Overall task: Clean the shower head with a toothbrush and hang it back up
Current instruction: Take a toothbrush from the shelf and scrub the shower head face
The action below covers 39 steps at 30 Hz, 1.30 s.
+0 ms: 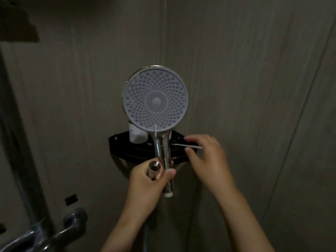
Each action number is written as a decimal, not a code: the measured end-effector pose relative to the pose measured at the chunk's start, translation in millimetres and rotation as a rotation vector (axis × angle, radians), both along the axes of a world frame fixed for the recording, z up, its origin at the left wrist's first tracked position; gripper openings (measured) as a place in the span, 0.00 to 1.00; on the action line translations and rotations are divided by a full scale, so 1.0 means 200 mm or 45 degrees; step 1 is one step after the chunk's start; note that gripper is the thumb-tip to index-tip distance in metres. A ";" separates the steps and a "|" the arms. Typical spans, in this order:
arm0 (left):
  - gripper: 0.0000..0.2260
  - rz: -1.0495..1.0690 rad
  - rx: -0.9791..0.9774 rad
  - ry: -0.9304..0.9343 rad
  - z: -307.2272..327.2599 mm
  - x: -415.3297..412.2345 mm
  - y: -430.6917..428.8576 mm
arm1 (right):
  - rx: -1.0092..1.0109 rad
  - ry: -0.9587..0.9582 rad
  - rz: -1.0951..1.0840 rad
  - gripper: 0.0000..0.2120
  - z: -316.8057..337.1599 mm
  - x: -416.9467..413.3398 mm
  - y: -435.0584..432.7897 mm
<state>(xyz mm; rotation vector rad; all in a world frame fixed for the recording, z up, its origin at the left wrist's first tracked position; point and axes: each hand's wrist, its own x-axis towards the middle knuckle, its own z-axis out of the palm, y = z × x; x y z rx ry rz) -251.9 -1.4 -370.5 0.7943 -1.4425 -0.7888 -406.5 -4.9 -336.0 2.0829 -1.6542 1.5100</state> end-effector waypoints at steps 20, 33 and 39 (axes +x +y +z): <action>0.17 0.049 0.091 0.012 0.01 -0.13 -0.18 | 0.389 0.003 -0.326 0.06 0.01 -0.22 -0.26; 0.22 -0.081 0.057 0.086 -0.02 0.06 0.22 | -0.002 -0.551 -0.230 0.06 -0.08 -0.08 0.36; 0.17 -0.192 0.177 0.029 -0.25 0.24 0.58 | 0.008 -0.683 -0.351 0.08 -0.33 0.16 0.86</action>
